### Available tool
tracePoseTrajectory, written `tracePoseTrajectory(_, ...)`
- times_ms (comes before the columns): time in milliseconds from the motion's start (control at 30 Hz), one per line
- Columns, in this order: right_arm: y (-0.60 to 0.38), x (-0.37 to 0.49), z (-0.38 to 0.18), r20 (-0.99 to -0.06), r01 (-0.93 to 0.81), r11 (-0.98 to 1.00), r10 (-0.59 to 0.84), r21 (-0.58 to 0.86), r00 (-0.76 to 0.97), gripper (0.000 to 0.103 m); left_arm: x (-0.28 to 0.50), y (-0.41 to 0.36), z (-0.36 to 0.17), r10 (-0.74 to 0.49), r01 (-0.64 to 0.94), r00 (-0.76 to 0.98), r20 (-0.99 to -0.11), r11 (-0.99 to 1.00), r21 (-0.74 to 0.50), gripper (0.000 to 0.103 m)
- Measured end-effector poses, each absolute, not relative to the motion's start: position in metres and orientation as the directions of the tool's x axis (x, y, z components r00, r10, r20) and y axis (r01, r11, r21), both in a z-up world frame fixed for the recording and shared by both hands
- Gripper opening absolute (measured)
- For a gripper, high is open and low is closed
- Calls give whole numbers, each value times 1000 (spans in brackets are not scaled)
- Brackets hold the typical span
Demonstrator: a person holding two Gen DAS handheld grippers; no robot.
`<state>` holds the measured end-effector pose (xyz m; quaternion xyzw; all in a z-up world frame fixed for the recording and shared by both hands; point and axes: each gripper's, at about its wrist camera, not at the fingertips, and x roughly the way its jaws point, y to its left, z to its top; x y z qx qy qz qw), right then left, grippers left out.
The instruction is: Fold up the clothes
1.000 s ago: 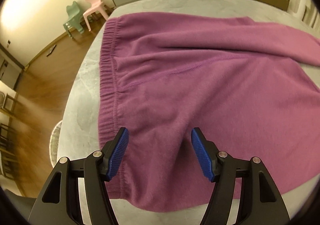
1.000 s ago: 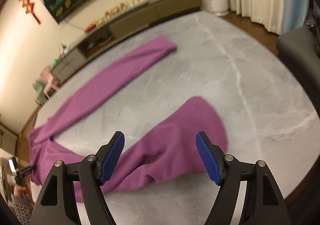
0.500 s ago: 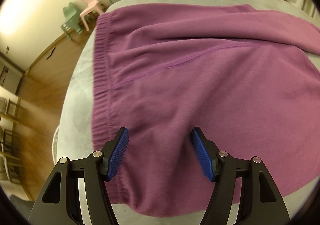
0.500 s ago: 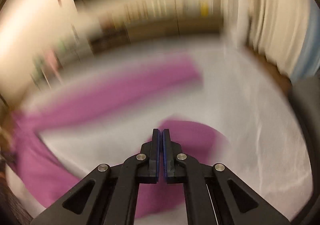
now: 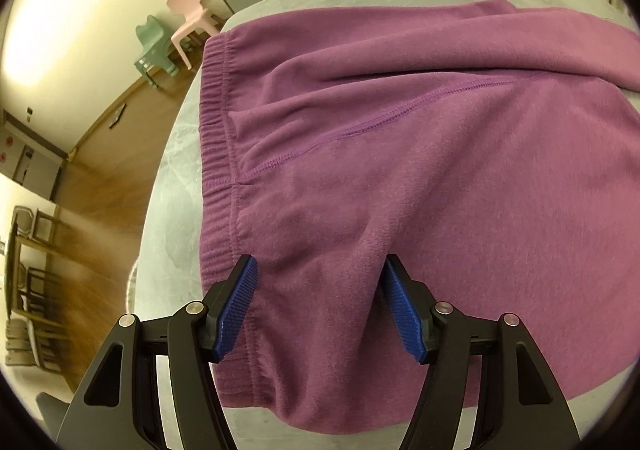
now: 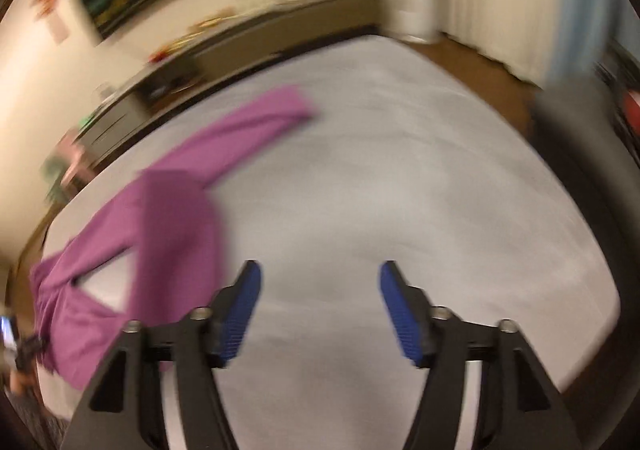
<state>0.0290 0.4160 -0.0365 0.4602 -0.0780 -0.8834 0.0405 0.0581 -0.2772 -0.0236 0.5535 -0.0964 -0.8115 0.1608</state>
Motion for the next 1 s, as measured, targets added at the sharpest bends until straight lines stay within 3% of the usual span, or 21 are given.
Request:
tracePoseTrajectory(133,306,-38,-41,-817,199,-980,-107,-9,-566,79,59,-278,-24,-352,168,-340,-872,-935,312,67)
tracePoseTrajectory(233,250,-87,-74,-851,291,-925,61,-244,-521,78,56,-275,-25,-353,159,-351,-867,-935,316,67)
tracePoseTrajectory(267,242,-100,-89,-860,318,-894,128,-316,-494,58,55,-276,-25,-348,157,-353,-868,-937,312,67)
tracePoseTrajectory(300,240,-111,-97,-869,336,-872,175,-355,-462,2,55,-276,-25,-346,158,-353,-869,-938,309,68)
tracePoseTrajectory(333,246,-120,-94,-872,327,-875,186,-357,-453,6,55,-278,-25,-339,160,-353,-872,-940,300,68)
tracePoseTrajectory(400,274,-108,-42,-821,252,-941,47,-228,-569,5,59,-281,-24,-341,167,-347,-874,-939,300,68)
tracePoseTrajectory(467,320,-75,24,-693,209,-978,-166,23,-702,5,58,-282,-25,-353,168,-341,-871,-935,313,69)
tracePoseTrajectory(533,370,-32,61,-581,200,-967,-254,157,-773,5,57,-278,-25,-367,155,-338,-867,-930,333,69)
tracePoseTrajectory(600,415,2,64,-545,191,-956,-284,222,-789,5,56,-273,-26,-386,141,-338,-858,-922,360,69)
tracePoseTrajectory(633,440,13,55,-558,166,-961,-263,219,-787,9,56,-271,-26,-393,137,-338,-855,-919,369,69)
tracePoseTrajectory(667,461,18,40,-605,139,-970,-233,199,-761,29,57,-270,-26,-395,133,-338,-854,-918,373,69)
tracePoseTrajectory(700,483,20,19,-679,97,-981,-186,166,-710,58,58,-272,-27,-394,133,-338,-854,-919,372,69)
tracePoseTrajectory(733,507,20,-6,-754,33,-991,-123,132,-645,64,59,-272,-27,-390,136,-337,-857,-921,366,69)
tracePoseTrajectory(800,556,27,-46,-857,-113,-985,-57,134,-513,64,58,-276,-25,-381,142,-335,-862,-925,353,69)
tracePoseTrajectory(900,588,39,-57,-856,-207,-958,-68,200,-512,65,58,-278,-26,-373,156,-332,-866,-928,339,69)
tracePoseTrajectory(1000,575,30,-58,-848,-160,-954,-141,255,-511,65,58,-279,-26,-368,169,-333,-868,-929,329,69)
